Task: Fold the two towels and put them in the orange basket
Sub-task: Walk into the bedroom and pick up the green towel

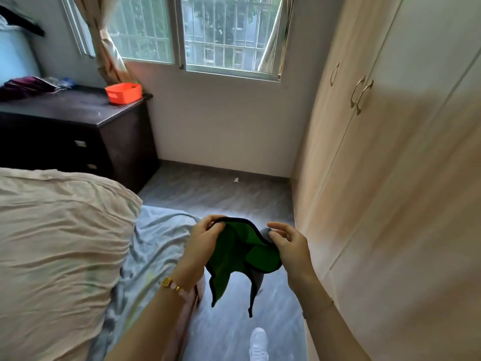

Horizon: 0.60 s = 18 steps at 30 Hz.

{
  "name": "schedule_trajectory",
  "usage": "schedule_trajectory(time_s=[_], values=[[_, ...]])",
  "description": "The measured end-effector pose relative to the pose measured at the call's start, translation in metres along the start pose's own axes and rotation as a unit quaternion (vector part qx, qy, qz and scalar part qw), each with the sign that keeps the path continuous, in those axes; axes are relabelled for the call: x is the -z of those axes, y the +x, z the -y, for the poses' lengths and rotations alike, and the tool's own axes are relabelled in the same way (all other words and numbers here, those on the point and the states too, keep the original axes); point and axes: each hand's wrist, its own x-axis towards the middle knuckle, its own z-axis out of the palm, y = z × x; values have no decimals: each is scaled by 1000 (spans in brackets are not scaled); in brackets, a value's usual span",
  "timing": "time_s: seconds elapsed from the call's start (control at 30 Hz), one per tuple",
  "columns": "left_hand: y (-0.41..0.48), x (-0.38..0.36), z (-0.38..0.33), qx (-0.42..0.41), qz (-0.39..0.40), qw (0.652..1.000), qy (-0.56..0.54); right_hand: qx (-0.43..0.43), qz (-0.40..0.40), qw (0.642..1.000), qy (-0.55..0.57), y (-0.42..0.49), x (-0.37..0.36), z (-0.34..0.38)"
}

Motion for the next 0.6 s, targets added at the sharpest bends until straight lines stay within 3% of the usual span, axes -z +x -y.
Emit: schedule_trajectory(time_s=[0.6], values=[[335,-98,-26,73,-118,988,-70,4,104,994,15,385,-33,46]])
